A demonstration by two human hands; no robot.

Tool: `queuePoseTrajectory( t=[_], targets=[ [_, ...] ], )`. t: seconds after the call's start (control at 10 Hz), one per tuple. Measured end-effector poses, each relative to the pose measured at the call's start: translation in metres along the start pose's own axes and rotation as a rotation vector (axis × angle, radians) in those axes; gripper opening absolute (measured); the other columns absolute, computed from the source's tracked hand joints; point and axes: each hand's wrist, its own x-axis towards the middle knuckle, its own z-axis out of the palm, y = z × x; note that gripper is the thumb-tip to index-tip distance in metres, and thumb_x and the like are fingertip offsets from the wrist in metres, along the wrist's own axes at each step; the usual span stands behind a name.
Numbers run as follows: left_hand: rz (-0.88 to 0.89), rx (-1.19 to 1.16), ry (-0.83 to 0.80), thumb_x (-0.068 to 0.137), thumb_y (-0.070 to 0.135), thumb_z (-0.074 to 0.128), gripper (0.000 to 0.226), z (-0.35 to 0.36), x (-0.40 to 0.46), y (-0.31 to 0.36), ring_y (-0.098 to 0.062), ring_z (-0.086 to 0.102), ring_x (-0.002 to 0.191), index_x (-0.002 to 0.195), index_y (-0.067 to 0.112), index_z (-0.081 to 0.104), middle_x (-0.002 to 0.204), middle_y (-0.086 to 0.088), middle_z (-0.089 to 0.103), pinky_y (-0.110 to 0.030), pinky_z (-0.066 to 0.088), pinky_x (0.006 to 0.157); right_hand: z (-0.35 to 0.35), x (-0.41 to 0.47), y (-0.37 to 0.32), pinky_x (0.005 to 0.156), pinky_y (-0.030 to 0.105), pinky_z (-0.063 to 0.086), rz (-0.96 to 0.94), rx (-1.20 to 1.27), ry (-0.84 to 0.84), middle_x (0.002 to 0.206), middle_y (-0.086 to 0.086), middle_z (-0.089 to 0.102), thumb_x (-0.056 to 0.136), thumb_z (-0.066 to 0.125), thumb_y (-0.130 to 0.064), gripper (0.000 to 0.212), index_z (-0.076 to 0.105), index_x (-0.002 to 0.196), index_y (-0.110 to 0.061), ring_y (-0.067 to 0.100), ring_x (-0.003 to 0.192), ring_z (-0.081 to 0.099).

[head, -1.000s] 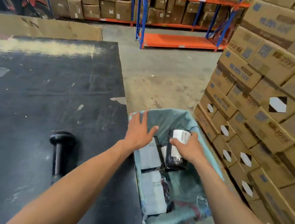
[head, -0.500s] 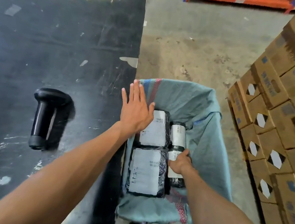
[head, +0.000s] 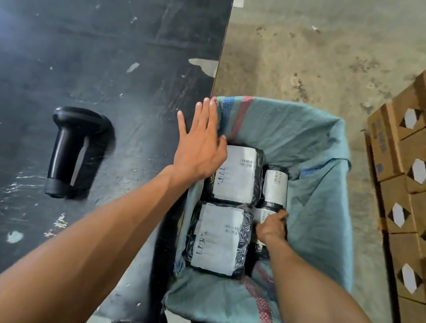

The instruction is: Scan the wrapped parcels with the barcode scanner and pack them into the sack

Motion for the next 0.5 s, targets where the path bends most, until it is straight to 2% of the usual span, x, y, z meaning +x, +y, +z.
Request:
queuePoseTrajectory(
  t=[0.1,0.2,0.3,0.4,0.5],
  targets=[
    [0.006,-0.014,0.008,0.102,0.031,0.037,0.078,-0.001,-0.001,-0.001,-0.024,-0.007,0.157,0.161,0.003,-0.005,0.17,-0.011,-0.005,-0.06,-0.007,0.122,-0.004,-0.001,0.001,0.113,0.046,0.043,0.0,0.012,-0.024,0.153,0.031,0.043,0.098,0.074,-0.012,0.098,0.0,0.162,-0.003,0.046,0.137,0.051],
    [0.015,-0.035,0.009,0.102,0.032,0.038,0.079,-0.001,-0.002,-0.001,-0.024,-0.007,0.157,0.161,0.003,-0.005,0.17,-0.01,-0.004,-0.059,-0.009,0.122,-0.014,-0.006,-0.003,0.113,0.046,0.043,0.011,-0.054,-0.052,0.157,0.028,0.034,0.097,0.076,-0.02,0.102,-0.001,0.162,-0.003,0.044,0.14,0.048],
    [0.018,-0.05,0.002,0.101,0.032,0.039,0.08,-0.002,-0.003,-0.001,-0.025,-0.006,0.157,0.161,0.003,-0.004,0.171,-0.01,-0.003,-0.059,-0.01,0.122,-0.035,-0.018,-0.011,0.11,0.044,0.048,-0.002,-0.153,-0.088,0.156,0.025,0.041,0.098,0.073,-0.028,0.09,0.017,0.162,0.0,0.04,0.138,0.053],
    [0.012,-0.086,-0.008,0.099,0.033,0.041,0.082,-0.005,-0.004,-0.001,-0.026,-0.006,0.157,0.161,0.004,-0.004,0.171,-0.01,-0.002,-0.06,-0.011,0.122,-0.06,-0.042,-0.026,0.099,0.035,0.052,-0.111,-0.206,-0.136,0.146,0.018,0.059,0.101,0.066,-0.035,0.06,0.049,0.147,0.0,0.034,0.128,0.061],
    [0.025,-0.124,-0.03,0.099,0.039,0.042,0.085,-0.006,-0.004,-0.001,-0.027,-0.008,0.157,0.162,0.005,-0.004,0.171,-0.01,-0.003,-0.059,-0.015,0.121,-0.075,-0.075,-0.028,0.104,0.036,0.049,-0.204,-0.058,-0.094,0.146,0.017,0.059,0.102,0.065,-0.04,0.06,0.05,0.148,-0.004,0.034,0.131,0.059]
  ],
)
